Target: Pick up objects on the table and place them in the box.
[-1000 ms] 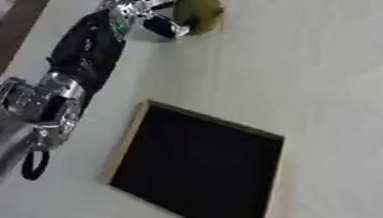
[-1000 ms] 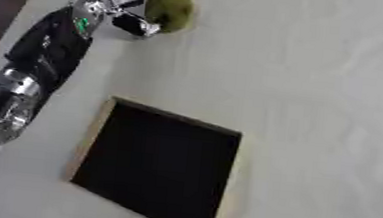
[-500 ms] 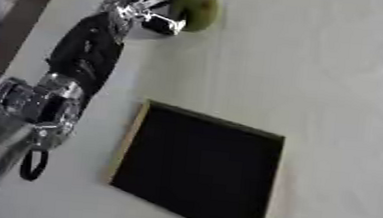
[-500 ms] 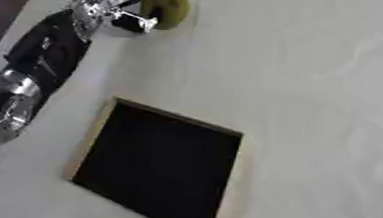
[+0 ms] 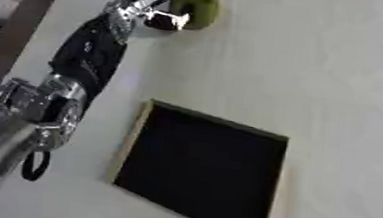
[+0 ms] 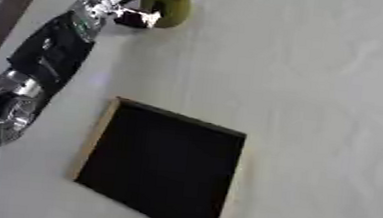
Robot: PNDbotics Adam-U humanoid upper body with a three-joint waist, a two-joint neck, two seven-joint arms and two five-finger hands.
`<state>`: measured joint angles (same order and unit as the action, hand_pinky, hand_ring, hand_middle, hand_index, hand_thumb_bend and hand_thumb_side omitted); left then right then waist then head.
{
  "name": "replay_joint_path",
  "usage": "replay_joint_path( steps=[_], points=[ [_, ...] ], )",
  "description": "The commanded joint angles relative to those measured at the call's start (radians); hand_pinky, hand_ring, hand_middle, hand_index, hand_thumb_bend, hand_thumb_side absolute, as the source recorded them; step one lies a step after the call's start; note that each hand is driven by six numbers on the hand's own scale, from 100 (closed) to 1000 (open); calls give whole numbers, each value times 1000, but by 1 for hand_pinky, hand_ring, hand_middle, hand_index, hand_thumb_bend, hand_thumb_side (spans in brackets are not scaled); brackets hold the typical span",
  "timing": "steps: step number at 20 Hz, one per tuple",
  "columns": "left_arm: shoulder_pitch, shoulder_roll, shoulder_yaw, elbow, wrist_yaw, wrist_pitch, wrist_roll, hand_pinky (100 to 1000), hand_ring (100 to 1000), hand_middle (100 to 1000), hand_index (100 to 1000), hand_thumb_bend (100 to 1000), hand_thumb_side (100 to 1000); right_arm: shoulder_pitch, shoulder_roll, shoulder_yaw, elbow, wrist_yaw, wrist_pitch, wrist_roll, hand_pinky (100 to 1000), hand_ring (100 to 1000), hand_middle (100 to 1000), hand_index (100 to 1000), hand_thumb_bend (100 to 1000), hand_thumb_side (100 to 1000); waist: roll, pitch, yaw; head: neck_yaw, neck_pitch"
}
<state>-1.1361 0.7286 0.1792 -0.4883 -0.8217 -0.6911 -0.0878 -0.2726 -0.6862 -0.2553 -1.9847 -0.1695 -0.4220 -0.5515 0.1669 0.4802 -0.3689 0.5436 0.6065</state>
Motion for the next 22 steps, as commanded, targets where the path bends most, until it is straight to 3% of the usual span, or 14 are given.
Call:
replay_joint_path(
  steps=[1,8,15,22],
  points=[
    [-1,32,-7,-7,8,0,12,628,451,535,517,100,102,-2,-18,-14,-15,5,0,-8,828,806,692,789,100,319,-14,-26,3,4,3],
    [1,38,-12,-51,14,-4,45,594,418,515,499,108,100,8,-17,-17,-15,8,-1,-16,827,805,691,788,100,320,-17,-29,8,4,10],
    [15,43,-36,-134,-45,-38,115,603,416,525,511,294,100,20,-18,-21,-15,14,0,-22,827,804,690,787,100,322,-20,-34,22,-7,19],
    [14,37,-44,-191,-54,-75,140,596,396,525,511,278,100,31,-21,-23,-15,19,-3,-27,827,804,691,787,100,319,-26,-41,40,-28,30]
  ],
)
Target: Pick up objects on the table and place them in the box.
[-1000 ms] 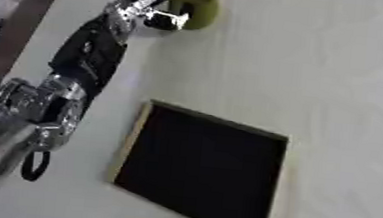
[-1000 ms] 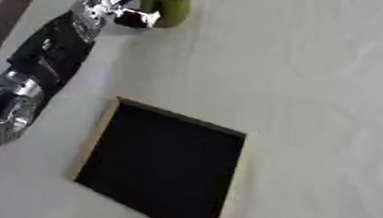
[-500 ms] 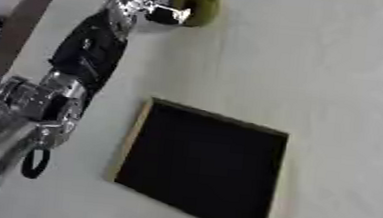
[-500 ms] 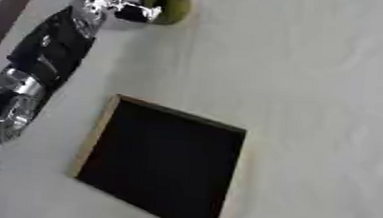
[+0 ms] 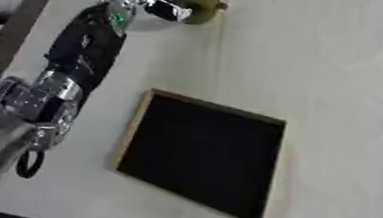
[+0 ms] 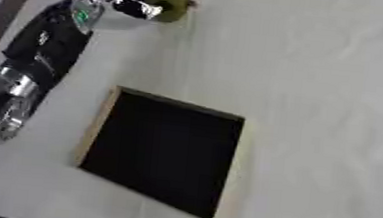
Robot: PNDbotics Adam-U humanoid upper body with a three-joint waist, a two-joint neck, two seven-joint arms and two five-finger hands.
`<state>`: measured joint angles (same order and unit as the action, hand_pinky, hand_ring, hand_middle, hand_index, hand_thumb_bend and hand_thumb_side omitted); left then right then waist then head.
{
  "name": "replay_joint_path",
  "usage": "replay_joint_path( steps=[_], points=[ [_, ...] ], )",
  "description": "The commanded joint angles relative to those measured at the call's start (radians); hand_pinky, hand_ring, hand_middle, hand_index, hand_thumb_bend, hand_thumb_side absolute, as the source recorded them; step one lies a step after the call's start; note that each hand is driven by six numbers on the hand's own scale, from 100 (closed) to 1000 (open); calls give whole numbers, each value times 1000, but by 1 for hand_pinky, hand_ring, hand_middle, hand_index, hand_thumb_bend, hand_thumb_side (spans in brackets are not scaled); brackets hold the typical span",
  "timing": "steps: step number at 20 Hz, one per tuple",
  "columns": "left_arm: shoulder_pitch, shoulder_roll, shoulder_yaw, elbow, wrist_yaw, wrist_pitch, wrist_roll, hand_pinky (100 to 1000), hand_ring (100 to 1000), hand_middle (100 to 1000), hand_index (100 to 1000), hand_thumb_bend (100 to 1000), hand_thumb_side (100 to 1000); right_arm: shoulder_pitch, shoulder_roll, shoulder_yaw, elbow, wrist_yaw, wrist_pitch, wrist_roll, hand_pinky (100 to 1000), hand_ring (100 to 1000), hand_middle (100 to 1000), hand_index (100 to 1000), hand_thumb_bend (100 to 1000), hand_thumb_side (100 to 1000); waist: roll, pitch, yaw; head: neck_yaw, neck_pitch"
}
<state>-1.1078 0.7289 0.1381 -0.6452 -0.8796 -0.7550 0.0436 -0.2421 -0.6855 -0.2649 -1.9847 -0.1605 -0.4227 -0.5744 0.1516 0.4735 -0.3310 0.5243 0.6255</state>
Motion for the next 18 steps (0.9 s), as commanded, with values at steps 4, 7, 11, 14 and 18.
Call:
replay_joint_path(
  steps=[4,7,11,14,18],
  points=[
    [-12,36,-13,-62,37,-32,-5,594,398,521,512,320,100,5,-23,-15,-15,12,-1,-6,827,804,691,787,100,318,-13,-39,10,-17,19],
    [-6,38,-18,-94,48,-43,-4,590,397,517,510,358,100,10,-22,-16,-15,13,1,-8,827,804,691,787,100,320,-14,-42,15,-20,22],
    [1,38,-22,-125,70,-51,0,578,385,516,507,357,100,14,-20,-16,-15,14,4,-9,826,805,691,787,100,324,-15,-47,22,-21,22],
    [10,40,-28,-155,100,-58,-6,583,387,519,509,359,100,18,-19,-18,-15,15,5,-12,826,805,691,787,100,324,-18,-51,28,-25,25],
    [29,39,-50,-225,149,-79,-20,583,389,518,511,379,100,22,-20,-23,-15,18,3,-17,825,803,692,786,100,312,-26,-54,38,-43,34]
  ],
)
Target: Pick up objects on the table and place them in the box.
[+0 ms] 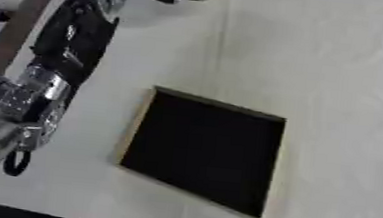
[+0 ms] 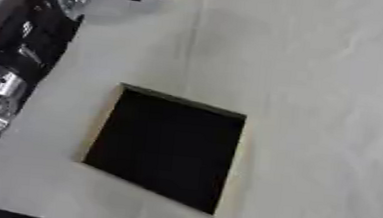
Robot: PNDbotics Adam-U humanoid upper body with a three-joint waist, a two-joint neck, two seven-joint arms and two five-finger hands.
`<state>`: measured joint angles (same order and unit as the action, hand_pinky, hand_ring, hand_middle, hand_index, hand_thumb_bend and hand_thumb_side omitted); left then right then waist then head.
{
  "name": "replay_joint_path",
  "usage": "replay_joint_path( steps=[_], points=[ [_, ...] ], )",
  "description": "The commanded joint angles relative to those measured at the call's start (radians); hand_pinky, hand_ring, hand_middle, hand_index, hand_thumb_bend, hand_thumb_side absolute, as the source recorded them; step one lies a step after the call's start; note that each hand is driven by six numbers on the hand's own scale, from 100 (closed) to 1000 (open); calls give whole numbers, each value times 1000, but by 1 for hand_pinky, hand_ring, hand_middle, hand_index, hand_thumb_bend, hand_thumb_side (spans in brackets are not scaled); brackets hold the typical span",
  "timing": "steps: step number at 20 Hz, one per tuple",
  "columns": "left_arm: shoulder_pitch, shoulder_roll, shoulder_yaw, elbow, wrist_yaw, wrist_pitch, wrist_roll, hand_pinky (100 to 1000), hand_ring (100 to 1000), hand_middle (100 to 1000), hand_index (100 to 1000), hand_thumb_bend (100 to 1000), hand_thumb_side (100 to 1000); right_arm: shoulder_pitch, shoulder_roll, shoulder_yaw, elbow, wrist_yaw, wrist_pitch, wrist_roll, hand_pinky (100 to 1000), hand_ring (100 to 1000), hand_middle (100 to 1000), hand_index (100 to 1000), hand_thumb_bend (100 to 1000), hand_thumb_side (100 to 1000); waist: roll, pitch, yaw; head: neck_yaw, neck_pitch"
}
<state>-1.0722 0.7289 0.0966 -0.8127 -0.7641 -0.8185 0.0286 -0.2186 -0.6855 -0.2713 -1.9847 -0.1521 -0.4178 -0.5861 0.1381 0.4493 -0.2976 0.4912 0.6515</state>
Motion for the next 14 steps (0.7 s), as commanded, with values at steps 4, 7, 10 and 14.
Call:
replay_joint_path(
  steps=[4,7,10,14],
  points=[
    [24,37,-38,-153,95,-36,-16,579,390,518,512,389,100,0,-21,-18,-15,13,-6,-10,825,802,692,786,100,307,-20,-29,18,-47,6],
    [50,37,-67,-228,142,-48,-35,579,394,518,514,404,100,-2,-22,-16,-15,17,-10,-9,824,802,692,786,100,304,-25,-28,28,-82,1],
    [76,25,-88,-300,189,-48,-63,577,393,518,513,380,100,-3,-20,-15,-15,19,-13,-10,824,801,692,786,100,302,-30,-27,35,-110,-7],
    [112,3,-102,-398,249,-39,-100,571,390,511,511,426,100,3,-17,-19,-15,23,-15,-15,823,800,692,785,100,300,-37,-31,46,-137,-14]
  ],
)
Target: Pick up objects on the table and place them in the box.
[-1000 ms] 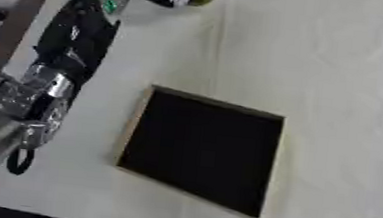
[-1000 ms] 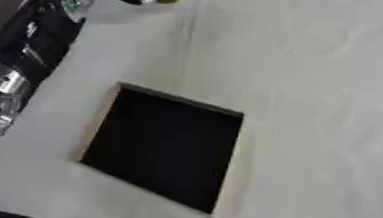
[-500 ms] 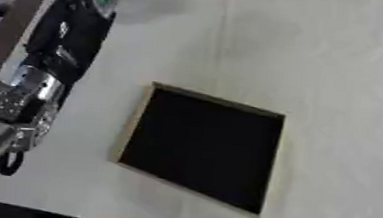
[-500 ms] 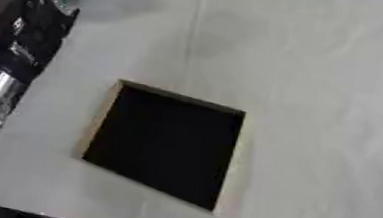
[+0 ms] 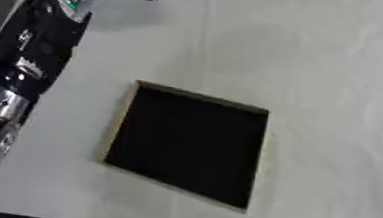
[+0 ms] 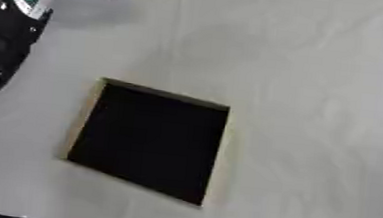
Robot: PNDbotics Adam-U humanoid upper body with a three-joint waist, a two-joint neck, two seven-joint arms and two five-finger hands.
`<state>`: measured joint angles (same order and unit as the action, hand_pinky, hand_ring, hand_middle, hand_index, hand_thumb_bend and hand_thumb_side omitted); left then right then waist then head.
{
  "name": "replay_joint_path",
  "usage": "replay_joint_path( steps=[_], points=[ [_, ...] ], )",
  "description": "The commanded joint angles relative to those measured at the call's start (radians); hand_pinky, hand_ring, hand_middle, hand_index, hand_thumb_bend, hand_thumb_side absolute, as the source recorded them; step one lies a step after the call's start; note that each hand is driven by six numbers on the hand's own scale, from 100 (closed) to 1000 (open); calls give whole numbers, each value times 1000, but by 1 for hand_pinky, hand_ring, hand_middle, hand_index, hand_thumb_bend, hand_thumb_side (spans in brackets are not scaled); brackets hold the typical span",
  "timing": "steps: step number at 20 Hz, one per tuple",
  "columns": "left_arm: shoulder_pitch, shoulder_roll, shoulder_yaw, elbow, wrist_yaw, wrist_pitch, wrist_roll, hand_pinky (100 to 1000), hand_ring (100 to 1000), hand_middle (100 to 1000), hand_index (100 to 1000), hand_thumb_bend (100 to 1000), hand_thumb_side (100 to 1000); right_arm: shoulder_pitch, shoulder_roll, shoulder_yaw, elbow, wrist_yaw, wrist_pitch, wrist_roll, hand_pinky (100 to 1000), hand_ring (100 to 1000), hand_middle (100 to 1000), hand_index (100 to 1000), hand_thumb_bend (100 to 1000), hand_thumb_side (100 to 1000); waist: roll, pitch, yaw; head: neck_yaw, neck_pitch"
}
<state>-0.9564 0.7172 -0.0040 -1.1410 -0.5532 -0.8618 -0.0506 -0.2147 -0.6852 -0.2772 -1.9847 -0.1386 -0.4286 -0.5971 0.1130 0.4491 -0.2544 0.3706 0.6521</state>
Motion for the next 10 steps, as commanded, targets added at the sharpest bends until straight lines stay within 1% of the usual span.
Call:
replay_joint_path(
  steps=[1,2,3,7,8,10],
  points=[
    [5,4,-1,-93,48,11,-29,560,369,509,508,404,100,3,-16,-14,-15,10,-5,-6,822,800,692,785,100,300,-16,-34,10,-28,-14],
    [13,-6,-2,-112,57,20,-38,549,349,508,507,390,100,7,-15,-16,-15,11,-4,-8,822,800,692,785,100,300,-19,-37,16,-40,-12],
    [22,-18,-4,-130,63,28,-50,541,339,507,508,413,100,12,-13,-18,-15,11,-3,-11,822,800,692,785,100,302,-23,-42,25,-60,-8],
    [53,-50,-12,-203,78,45,-76,541,346,503,510,488,100,31,-8,-26,-15,16,2,-22,821,799,692,785,100,306,-36,-62,67,-127,12],
    [61,-59,-16,-224,80,47,-76,540,346,503,510,486,100,35,-6,-27,-15,16,4,-24,821,800,692,785,100,307,-39,-67,77,-141,17],
    [79,-78,-28,-268,83,52,-77,539,348,502,511,498,100,44,-2,-29,-15,19,9,-27,821,801,692,785,100,312,-43,-73,98,-186,27]
  ],
)
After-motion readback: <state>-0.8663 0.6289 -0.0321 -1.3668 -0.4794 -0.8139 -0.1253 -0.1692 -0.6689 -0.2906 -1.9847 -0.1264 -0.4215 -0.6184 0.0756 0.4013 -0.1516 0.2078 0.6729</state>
